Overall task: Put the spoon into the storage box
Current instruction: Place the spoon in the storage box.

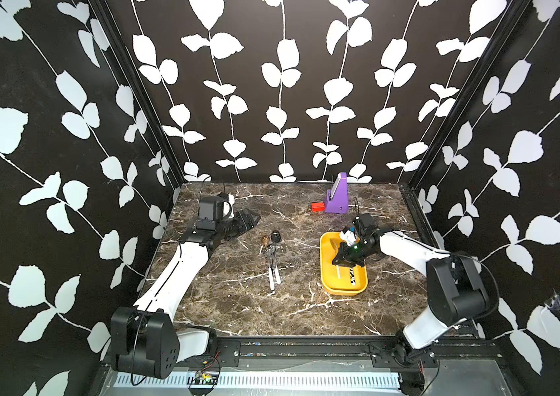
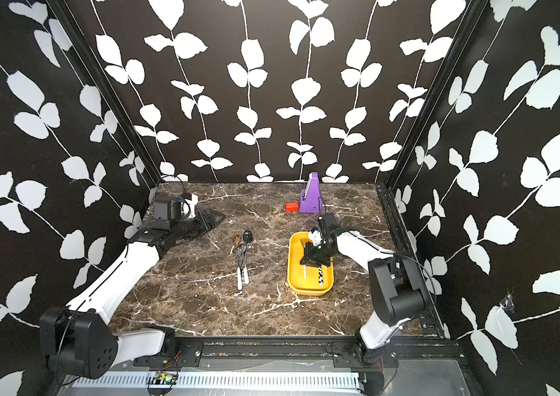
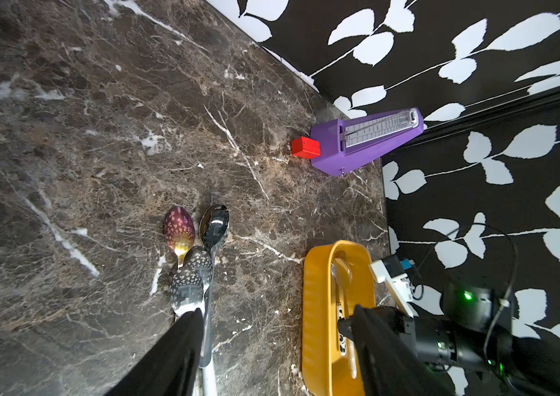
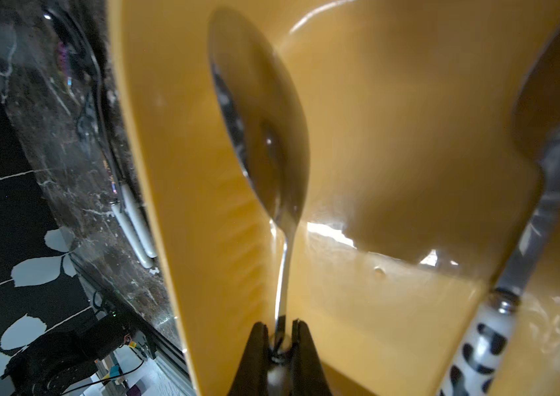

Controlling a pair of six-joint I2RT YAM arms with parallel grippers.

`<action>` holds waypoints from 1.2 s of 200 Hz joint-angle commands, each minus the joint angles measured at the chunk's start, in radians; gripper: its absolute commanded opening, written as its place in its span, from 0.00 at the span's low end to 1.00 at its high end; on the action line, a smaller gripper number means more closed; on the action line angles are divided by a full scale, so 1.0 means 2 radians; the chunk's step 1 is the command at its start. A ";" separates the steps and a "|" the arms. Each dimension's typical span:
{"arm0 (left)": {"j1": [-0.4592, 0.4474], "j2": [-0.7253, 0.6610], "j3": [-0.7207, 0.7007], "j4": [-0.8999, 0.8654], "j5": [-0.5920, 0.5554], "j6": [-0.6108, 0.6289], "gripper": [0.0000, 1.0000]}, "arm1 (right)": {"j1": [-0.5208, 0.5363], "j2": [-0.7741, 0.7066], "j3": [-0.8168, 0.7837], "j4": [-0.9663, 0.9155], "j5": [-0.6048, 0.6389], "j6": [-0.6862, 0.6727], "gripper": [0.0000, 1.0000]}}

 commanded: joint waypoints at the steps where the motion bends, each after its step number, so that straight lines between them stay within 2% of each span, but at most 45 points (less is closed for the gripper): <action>1: -0.001 -0.011 -0.005 0.001 0.003 0.015 0.74 | -0.008 0.006 -0.008 -0.001 0.020 -0.015 0.00; 69: -0.001 -0.014 -0.014 -0.001 0.000 0.016 0.74 | -0.020 0.034 -0.023 0.006 0.041 -0.025 0.00; 83: -0.001 -0.013 -0.014 -0.005 -0.003 0.017 0.74 | -0.020 0.035 -0.028 0.013 0.043 -0.024 0.05; 121: 0.000 -0.010 -0.017 -0.008 -0.002 0.018 0.74 | -0.021 0.044 -0.033 0.017 0.053 -0.024 0.07; 164: -0.001 -0.011 -0.020 -0.007 -0.001 0.017 0.74 | -0.021 0.041 -0.029 0.003 0.086 -0.028 0.16; 205: -0.001 -0.010 -0.021 -0.007 0.000 0.017 0.74 | -0.021 0.042 -0.029 0.003 0.092 -0.025 0.22; 240: 0.000 -0.009 -0.021 -0.008 0.001 0.017 0.74 | -0.021 0.041 -0.029 0.000 0.104 -0.027 0.23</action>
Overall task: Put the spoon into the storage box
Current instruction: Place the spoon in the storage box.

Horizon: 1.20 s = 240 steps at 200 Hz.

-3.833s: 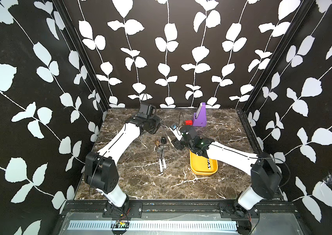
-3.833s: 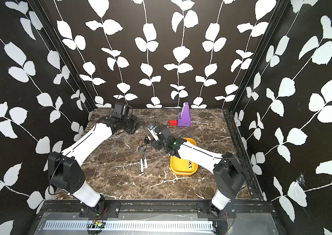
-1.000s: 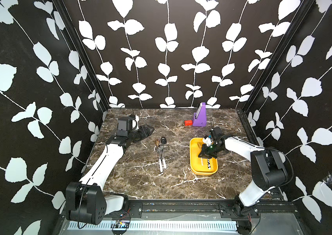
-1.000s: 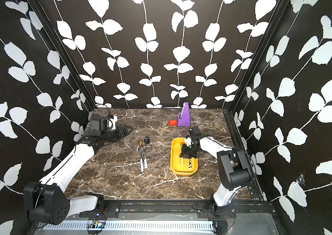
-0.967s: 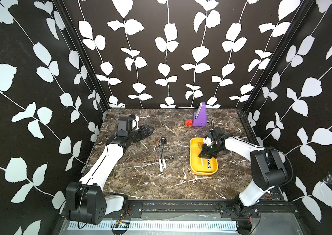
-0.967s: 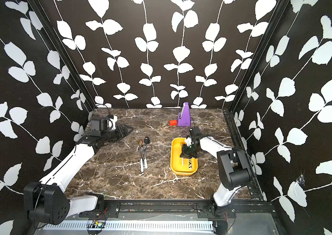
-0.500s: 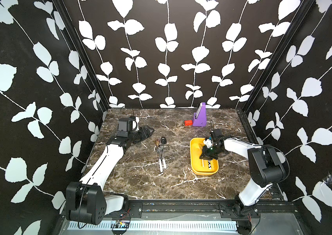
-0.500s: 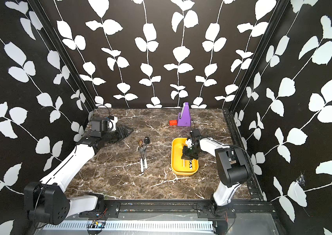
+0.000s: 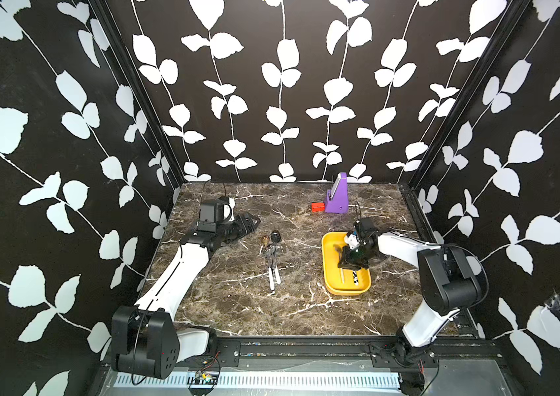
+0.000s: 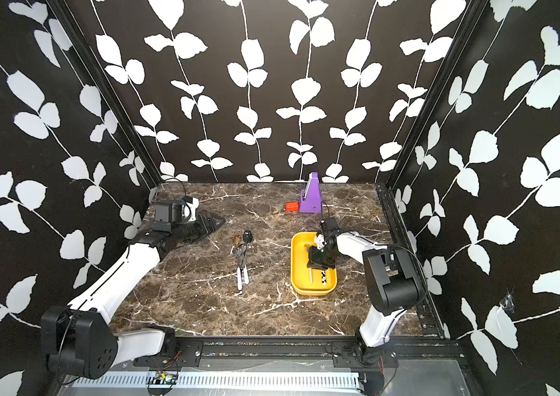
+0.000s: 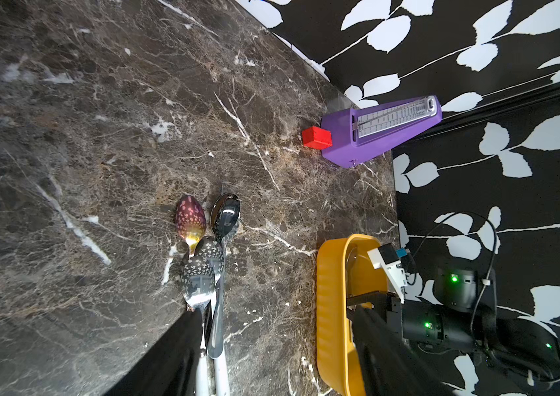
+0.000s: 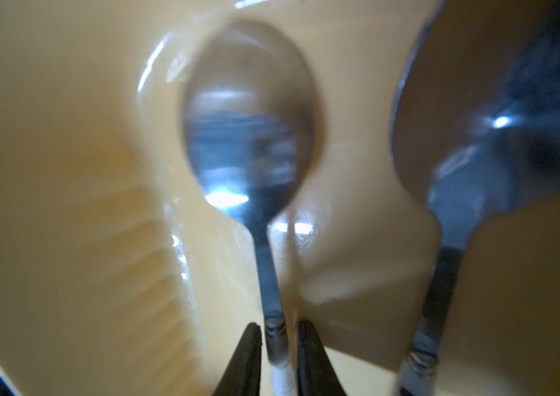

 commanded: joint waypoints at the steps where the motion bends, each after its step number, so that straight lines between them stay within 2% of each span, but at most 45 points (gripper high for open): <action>1: 0.000 -0.009 -0.007 -0.004 0.001 0.009 0.74 | -0.002 0.009 -0.012 -0.023 0.037 -0.001 0.23; 49: -0.001 -0.007 -0.009 -0.004 0.002 0.009 0.75 | -0.003 0.009 -0.010 -0.016 0.040 0.004 0.17; 90: -0.001 -0.010 -0.009 -0.005 0.001 0.009 0.74 | 0.005 -0.023 0.005 -0.038 0.080 -0.002 0.39; 119: -0.001 -0.012 -0.010 -0.005 -0.002 0.009 0.75 | 0.026 -0.041 0.038 -0.070 0.143 -0.006 0.46; 141: -0.001 -0.015 -0.012 -0.005 -0.003 0.009 0.75 | 0.046 -0.026 0.069 -0.093 0.196 -0.012 0.46; 175: -0.001 -0.021 -0.015 -0.008 -0.004 0.010 0.75 | 0.079 0.002 0.106 -0.105 0.244 -0.016 0.46; 210: -0.001 -0.026 -0.017 -0.011 -0.007 0.012 0.75 | 0.092 0.036 0.128 -0.103 0.245 -0.011 0.45; 240: -0.001 -0.026 -0.017 -0.011 -0.007 0.012 0.75 | 0.096 0.066 0.140 -0.101 0.247 -0.008 0.40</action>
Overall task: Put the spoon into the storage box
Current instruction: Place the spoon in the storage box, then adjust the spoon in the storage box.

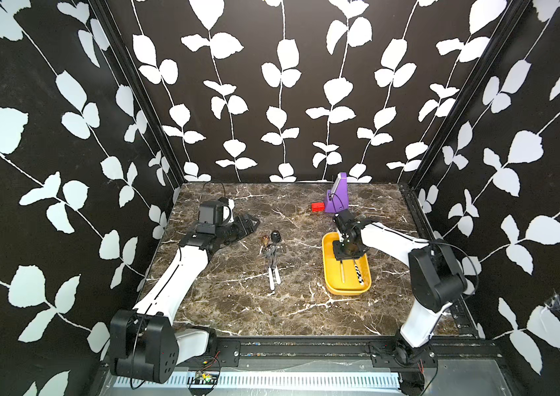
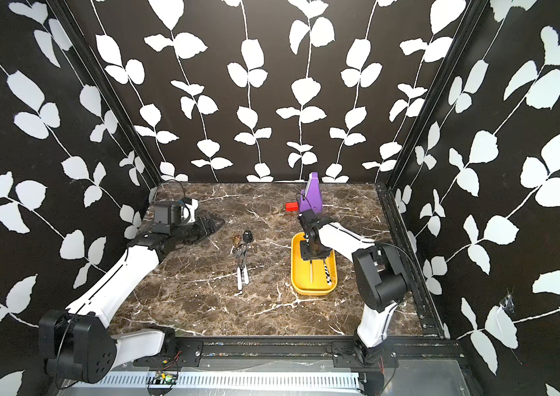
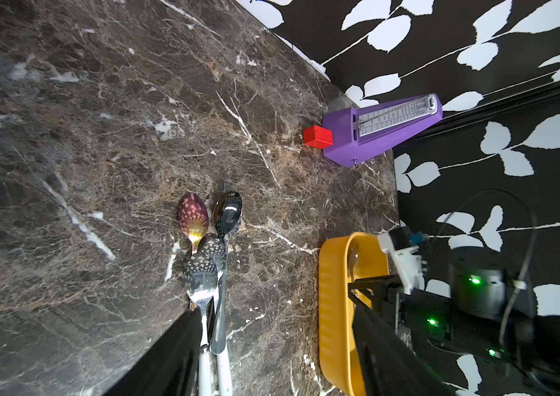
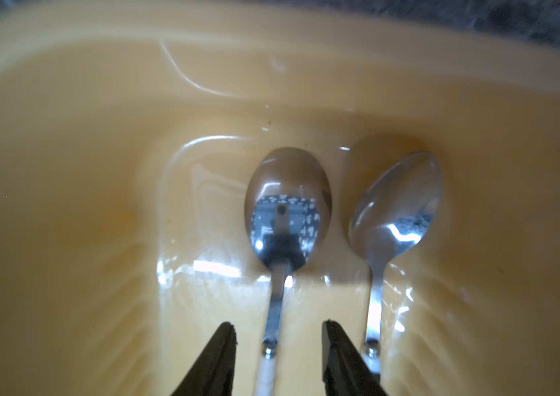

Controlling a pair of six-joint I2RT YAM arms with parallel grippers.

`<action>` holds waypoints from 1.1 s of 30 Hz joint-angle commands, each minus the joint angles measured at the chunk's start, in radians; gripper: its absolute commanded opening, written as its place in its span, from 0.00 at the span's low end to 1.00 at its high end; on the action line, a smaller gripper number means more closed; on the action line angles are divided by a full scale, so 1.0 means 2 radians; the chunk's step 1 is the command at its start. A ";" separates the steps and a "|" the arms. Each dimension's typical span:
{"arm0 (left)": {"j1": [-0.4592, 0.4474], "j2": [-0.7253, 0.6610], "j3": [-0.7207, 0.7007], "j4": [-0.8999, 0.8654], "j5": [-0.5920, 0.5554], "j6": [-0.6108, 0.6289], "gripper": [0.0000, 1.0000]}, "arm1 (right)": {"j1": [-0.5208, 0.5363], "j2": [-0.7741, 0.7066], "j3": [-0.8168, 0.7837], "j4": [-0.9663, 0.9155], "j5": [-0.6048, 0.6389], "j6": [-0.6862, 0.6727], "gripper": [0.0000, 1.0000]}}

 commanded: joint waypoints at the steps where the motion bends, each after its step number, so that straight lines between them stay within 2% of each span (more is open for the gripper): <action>1: 0.000 -0.014 -0.008 -0.010 -0.004 0.010 0.75 | 0.004 0.021 0.025 -0.015 0.016 0.004 0.40; 10: 0.000 -0.013 -0.007 -0.014 -0.004 0.010 0.75 | 0.020 0.053 0.040 -0.017 0.045 0.011 0.28; 13: 0.000 -0.012 -0.006 -0.015 -0.004 0.010 0.75 | 0.022 0.059 0.043 -0.022 0.049 0.015 0.21; 23: -0.001 -0.006 -0.004 -0.016 -0.002 0.011 0.75 | 0.023 0.058 0.046 -0.026 0.065 0.029 0.12; 28: -0.001 -0.007 -0.006 -0.018 -0.001 0.011 0.75 | 0.023 0.031 0.034 -0.006 0.037 0.028 0.11; 33: -0.001 -0.008 -0.008 -0.017 -0.001 0.011 0.75 | 0.010 -0.002 0.015 0.028 -0.036 0.036 0.05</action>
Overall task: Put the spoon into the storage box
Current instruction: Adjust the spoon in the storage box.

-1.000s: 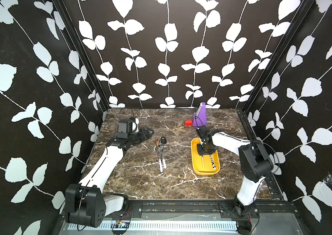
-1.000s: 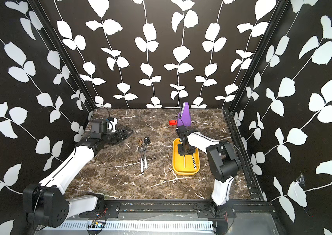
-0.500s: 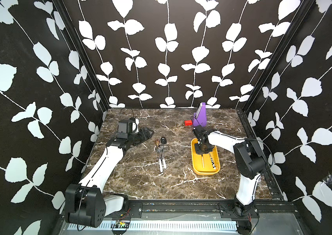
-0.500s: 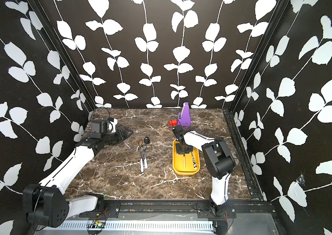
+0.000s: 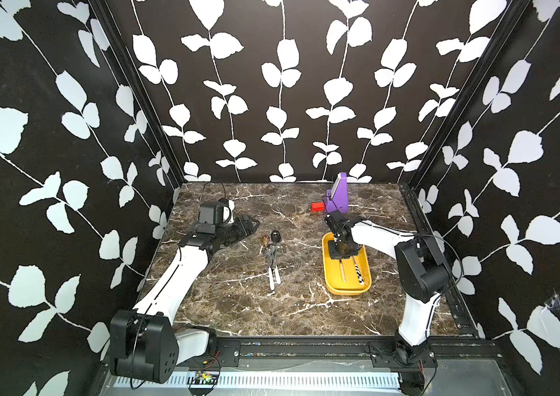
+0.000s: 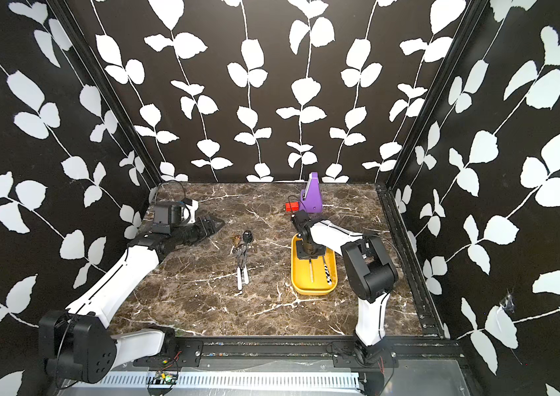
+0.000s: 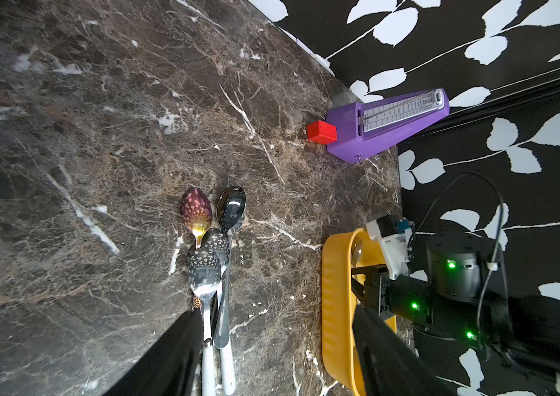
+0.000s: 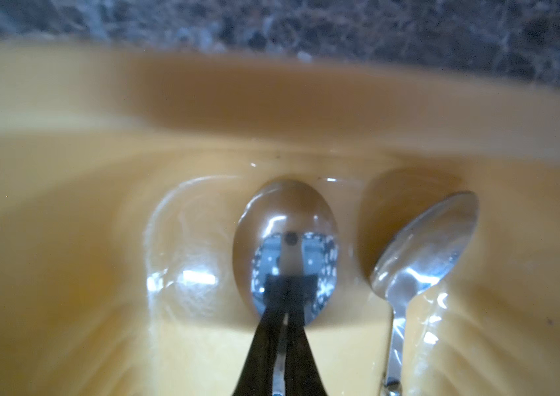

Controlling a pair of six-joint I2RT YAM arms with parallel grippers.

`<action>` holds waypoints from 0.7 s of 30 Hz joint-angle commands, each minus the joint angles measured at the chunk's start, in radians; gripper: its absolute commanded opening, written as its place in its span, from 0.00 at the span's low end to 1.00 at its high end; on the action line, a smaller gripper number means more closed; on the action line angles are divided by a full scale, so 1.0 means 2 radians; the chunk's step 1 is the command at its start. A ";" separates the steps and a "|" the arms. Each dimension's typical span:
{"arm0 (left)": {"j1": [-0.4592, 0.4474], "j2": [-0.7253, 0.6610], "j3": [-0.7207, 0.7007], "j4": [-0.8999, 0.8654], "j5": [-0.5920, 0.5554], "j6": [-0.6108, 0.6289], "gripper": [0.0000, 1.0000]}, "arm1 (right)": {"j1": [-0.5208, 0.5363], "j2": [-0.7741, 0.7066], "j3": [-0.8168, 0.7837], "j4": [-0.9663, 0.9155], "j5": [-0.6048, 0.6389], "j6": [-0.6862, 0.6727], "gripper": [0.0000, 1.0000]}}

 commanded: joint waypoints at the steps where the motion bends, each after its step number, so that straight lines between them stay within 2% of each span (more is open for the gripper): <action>1: 0.000 -0.008 -0.008 -0.007 -0.001 0.007 0.75 | -0.009 -0.040 -0.019 0.030 -0.056 0.015 0.03; 2: -0.001 -0.008 -0.009 -0.007 0.000 0.008 0.75 | -0.012 -0.044 -0.019 0.030 -0.064 0.015 0.00; 7: 0.000 -0.008 -0.011 -0.004 0.001 0.006 0.75 | -0.027 -0.047 -0.030 0.051 -0.113 0.017 0.00; 14: 0.000 -0.007 -0.015 -0.003 0.005 0.006 0.75 | -0.059 -0.019 -0.059 0.107 -0.206 0.030 0.07; 17: 0.000 -0.007 -0.017 -0.002 0.007 0.004 0.75 | -0.060 -0.013 -0.063 0.117 -0.211 0.027 0.11; 21: 0.000 -0.006 -0.019 0.001 0.010 0.005 0.75 | -0.061 -0.014 -0.054 0.091 -0.170 0.018 0.19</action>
